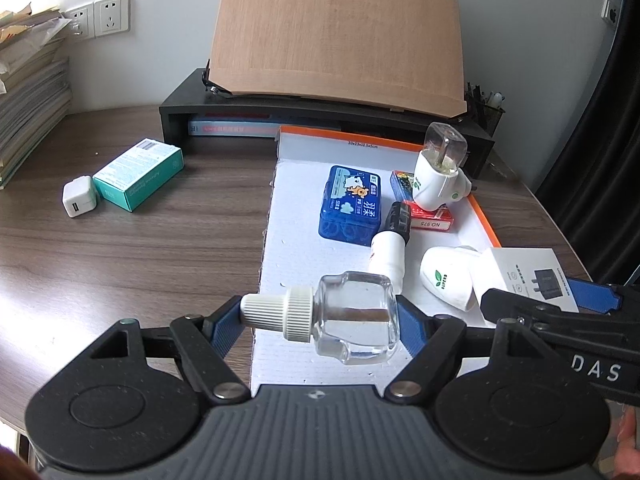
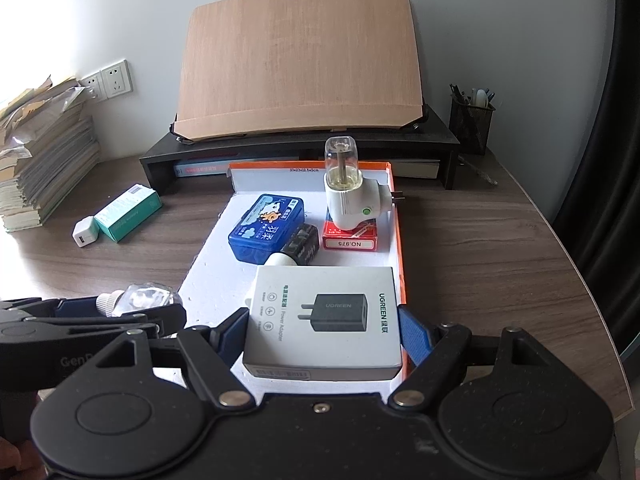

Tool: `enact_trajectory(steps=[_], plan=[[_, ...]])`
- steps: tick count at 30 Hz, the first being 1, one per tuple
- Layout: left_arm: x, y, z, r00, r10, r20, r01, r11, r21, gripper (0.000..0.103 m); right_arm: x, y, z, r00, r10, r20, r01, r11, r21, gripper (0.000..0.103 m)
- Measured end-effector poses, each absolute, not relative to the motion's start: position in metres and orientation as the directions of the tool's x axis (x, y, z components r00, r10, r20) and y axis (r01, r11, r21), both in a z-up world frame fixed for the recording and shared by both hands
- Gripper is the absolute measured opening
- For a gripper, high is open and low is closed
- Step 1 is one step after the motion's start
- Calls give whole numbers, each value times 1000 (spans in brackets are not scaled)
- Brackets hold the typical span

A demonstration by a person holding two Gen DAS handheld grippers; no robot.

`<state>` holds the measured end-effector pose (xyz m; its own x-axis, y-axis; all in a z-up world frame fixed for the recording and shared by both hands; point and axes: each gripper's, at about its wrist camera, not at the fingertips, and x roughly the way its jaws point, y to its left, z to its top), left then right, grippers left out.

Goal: Organize rigid objects
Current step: 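Lower the charger box into the white box and open the right tool while the left tool holds the refill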

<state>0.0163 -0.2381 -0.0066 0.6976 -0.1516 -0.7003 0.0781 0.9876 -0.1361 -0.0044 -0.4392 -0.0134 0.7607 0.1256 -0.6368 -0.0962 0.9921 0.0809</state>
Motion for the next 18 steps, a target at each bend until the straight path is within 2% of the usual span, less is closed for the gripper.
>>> enact_trajectory(steps=[18], plan=[[23,-239,-12,690,-145,-709,63,988,-141,79,-1,-442,-20,747,137,-651,-110,991,82,93]])
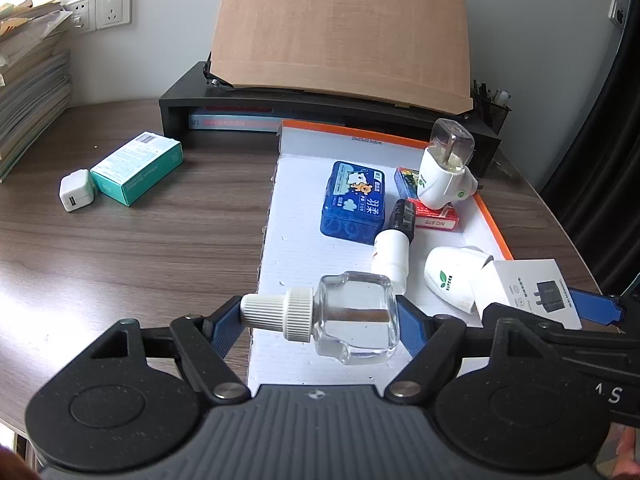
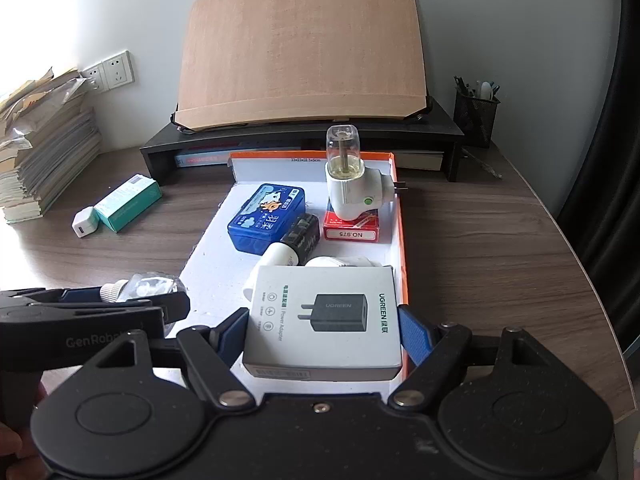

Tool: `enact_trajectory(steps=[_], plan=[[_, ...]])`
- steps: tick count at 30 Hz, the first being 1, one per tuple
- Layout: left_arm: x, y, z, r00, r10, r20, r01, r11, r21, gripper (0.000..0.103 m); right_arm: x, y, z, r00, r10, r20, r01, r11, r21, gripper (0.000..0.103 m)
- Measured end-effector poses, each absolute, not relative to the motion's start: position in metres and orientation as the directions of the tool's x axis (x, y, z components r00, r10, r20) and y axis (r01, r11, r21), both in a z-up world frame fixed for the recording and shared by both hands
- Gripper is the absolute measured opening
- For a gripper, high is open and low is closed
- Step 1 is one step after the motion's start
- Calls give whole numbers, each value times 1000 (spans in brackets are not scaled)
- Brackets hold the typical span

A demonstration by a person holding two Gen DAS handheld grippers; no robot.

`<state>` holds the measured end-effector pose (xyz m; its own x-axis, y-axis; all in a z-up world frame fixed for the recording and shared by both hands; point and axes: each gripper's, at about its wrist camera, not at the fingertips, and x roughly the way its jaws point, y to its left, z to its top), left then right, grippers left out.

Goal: Organize rigid objects
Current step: 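Lower the charger box into the white box and open the right tool while the left tool holds the refill, then lower the refill bottle into the white box and open the left tool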

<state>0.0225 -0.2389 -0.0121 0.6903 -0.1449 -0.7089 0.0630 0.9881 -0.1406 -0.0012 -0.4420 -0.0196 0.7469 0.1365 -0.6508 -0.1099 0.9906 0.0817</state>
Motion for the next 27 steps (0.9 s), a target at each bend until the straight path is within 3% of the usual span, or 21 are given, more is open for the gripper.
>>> enact_trajectory(steps=[27], plan=[[37,-257,-16,661,-232,-714,152,973,-176,82,-2,-458,-8,798,53,-600,-19,998,63,94]])
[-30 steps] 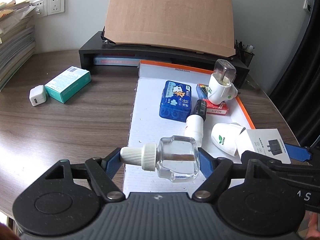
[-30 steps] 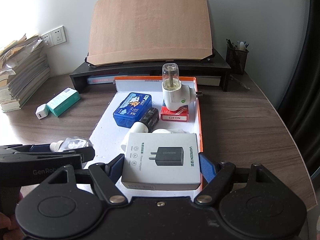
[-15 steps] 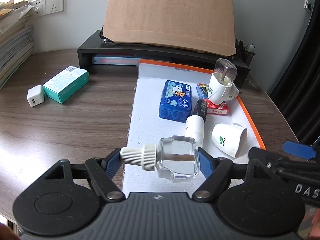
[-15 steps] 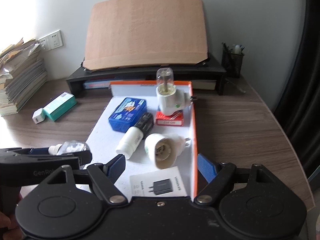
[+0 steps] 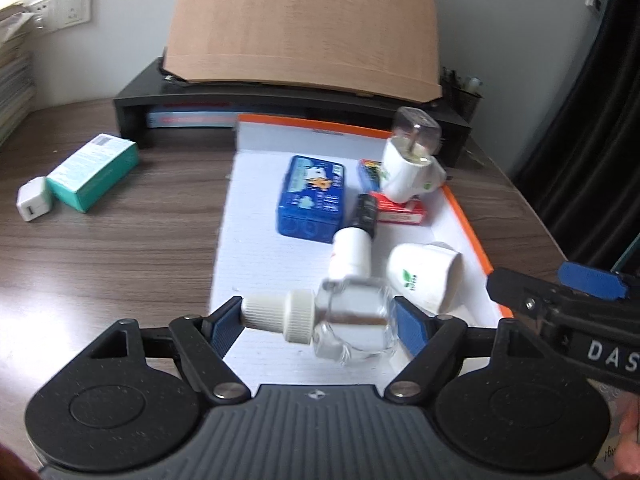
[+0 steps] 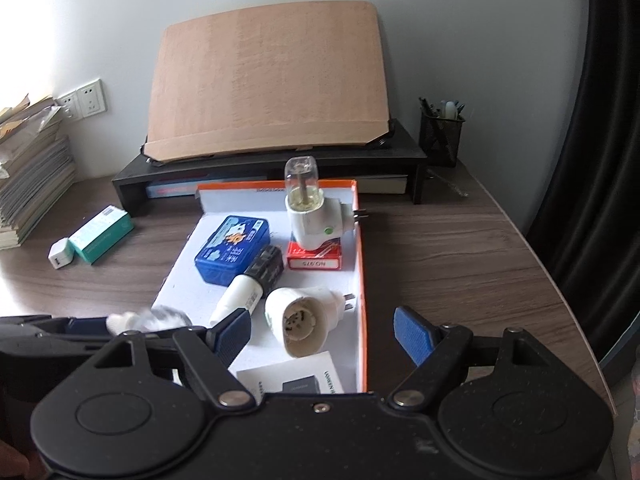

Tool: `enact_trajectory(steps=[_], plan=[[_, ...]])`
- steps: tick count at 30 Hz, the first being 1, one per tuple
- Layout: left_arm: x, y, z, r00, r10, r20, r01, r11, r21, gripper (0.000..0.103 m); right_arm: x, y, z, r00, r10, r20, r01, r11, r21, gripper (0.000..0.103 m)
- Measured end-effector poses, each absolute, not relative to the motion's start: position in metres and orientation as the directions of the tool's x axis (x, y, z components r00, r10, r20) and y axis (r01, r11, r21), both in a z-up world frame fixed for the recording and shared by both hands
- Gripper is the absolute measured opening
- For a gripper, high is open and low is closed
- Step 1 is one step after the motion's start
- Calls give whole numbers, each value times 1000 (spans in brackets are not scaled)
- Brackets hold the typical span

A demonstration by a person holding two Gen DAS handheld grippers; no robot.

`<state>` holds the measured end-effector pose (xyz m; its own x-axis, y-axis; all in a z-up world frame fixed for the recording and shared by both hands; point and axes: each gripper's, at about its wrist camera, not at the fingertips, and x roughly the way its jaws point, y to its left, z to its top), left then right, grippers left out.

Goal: Organize rigid objects
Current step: 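Lower the refill bottle into the white box and open the left tool, then grasp the white USB charger plug with the left tool while the right tool grasps the teal bandage box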

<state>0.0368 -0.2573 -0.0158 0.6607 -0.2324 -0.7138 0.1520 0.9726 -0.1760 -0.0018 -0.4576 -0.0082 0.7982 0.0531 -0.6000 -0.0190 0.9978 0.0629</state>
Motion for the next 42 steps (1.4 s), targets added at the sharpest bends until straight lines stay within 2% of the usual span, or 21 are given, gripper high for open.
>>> enact_trajectory(steps=[5,14,30,34,42], plan=[[37,-251,-14,669,-229,-707,136,973,-187,91,0,-459,-7,804,45,-593,-5,998,69,94],[38,-216,-3,706,-141,-694,26,984,-174,92,7,-434,-1,812,118,-572,-84,993,85,94],[75,-60,-6,684,229,-693,-400,912,-94,92,21,-354,-1,776,229,-588,-220,971,88,94],[101,-33,-18,658,252,-710,-427,901,-76,92,24,-337,-4,764,223,-605,-220,972,81,94],[148,-11,-41,659,213,-721,-386,919,-82,91,39,-306,-10,741,189,-644,-193,979,65,94]])
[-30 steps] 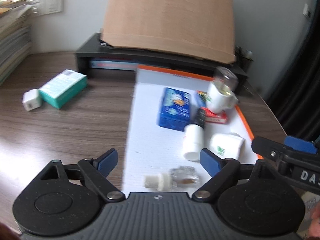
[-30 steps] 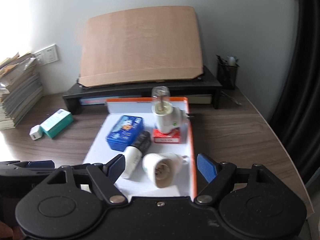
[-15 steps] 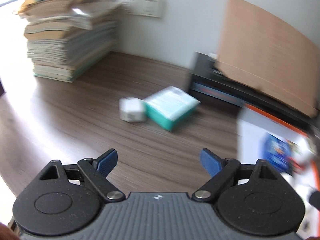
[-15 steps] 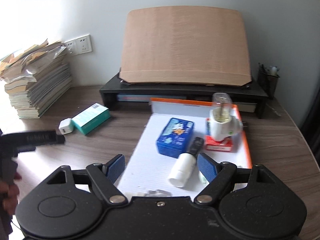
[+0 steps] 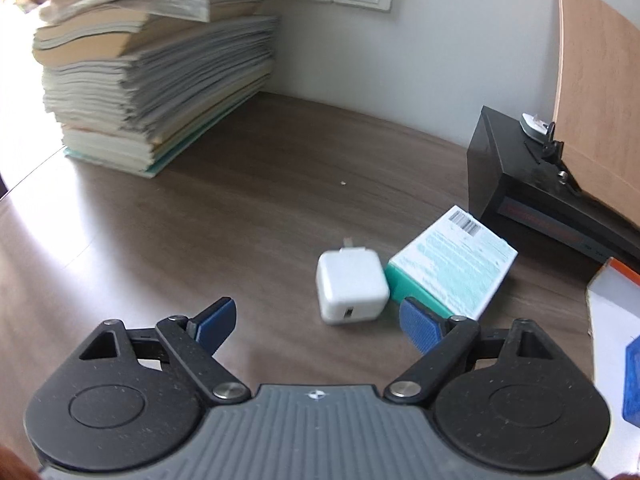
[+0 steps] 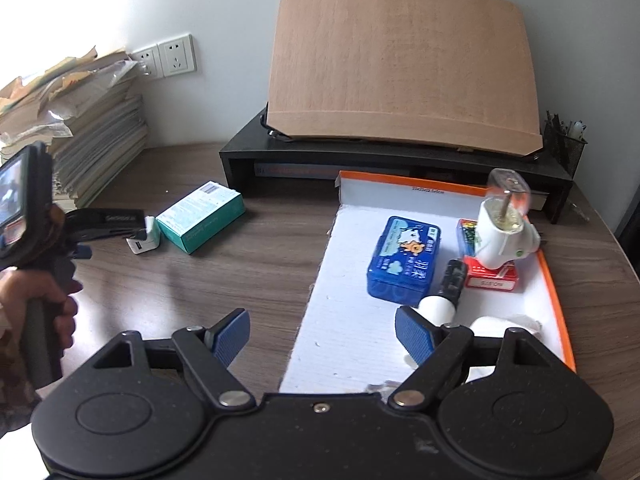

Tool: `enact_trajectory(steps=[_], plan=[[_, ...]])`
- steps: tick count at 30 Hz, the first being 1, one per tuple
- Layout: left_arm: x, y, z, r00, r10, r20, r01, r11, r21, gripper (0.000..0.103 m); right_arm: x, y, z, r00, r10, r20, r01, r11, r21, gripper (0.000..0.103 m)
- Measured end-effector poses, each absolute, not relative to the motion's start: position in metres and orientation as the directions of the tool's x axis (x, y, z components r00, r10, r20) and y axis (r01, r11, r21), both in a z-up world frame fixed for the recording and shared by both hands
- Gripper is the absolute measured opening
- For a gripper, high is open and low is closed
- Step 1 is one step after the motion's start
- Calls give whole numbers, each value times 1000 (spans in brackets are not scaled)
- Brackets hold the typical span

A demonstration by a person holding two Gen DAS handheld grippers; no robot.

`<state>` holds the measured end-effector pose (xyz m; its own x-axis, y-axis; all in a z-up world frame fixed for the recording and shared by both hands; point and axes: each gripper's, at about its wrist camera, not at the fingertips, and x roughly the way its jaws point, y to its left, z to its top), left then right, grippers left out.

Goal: Organize rigid objects
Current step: 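Grasp the white USB charger plug with the left tool while the right tool grasps the teal bandage box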

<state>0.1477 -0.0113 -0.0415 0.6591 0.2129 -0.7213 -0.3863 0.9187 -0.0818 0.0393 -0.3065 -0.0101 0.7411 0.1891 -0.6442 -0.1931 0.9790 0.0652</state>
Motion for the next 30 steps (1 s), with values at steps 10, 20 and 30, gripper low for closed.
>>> enact_trajectory(steps=[10,20,30], plan=[[174,-1,-63,677,179,-713,-308,950,-54,60,61,-276,-18,711,160,-685,-166,984,58,94],[139,24,-50,710,105,-697,-202,978,-58,42,115,-215,-11,667,264,-696,-121,961,249,96],[82,64,-36,706,69,-705,-209,971,-115,43,205,-133,-28,636,163,-754,214,902,375,97]])
